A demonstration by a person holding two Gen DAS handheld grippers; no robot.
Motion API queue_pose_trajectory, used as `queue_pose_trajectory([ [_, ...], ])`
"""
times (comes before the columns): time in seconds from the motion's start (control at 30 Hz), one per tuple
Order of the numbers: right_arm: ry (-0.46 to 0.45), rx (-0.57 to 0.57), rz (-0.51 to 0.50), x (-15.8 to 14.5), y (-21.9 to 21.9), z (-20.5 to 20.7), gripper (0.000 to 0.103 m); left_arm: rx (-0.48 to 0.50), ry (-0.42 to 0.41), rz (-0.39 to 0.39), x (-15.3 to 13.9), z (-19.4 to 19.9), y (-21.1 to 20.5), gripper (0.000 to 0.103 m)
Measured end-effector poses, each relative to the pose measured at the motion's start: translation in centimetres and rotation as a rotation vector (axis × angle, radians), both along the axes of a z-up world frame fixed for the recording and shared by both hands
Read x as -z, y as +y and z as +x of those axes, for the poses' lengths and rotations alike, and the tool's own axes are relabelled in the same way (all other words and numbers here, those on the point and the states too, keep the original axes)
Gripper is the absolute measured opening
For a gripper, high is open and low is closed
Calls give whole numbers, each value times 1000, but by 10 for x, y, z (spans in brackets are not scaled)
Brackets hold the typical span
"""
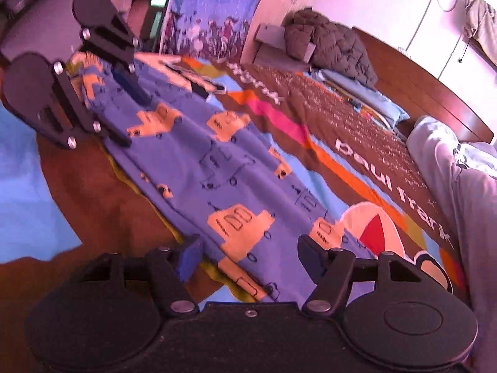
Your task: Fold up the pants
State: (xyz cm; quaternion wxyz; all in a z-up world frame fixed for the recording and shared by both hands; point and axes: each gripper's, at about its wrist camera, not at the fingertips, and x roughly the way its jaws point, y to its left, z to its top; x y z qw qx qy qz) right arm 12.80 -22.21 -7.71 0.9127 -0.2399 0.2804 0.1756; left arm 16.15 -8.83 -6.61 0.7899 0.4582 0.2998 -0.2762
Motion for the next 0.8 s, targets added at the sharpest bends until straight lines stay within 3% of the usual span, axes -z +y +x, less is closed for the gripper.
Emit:
queue_pose_trajectory([
  [0.2, -15, 70, -19, 0, -3, 4, 69, 18, -1, 49, 3, -2, -2, 48],
  [0.5, 2, 24, -59, 6, 4, 4, 69, 26, -2, 114, 9, -3, 1, 50],
  [0.57, 6, 24, -73, 8, 6, 5, 66, 19, -12, 125, 11, -2, 1, 46],
  [0.6, 8, 26, -82, 9, 7, 5, 63, 14, -7, 126, 11, -2, 1, 35],
  [0.7, 5, 12, -109, 12, 12, 4, 51, -15, 12, 120, 12, 0, 0, 17],
  [0.8, 8, -30, -127, 14, 16, 2, 23, -39, 21, 101, 11, -1, 1, 9],
])
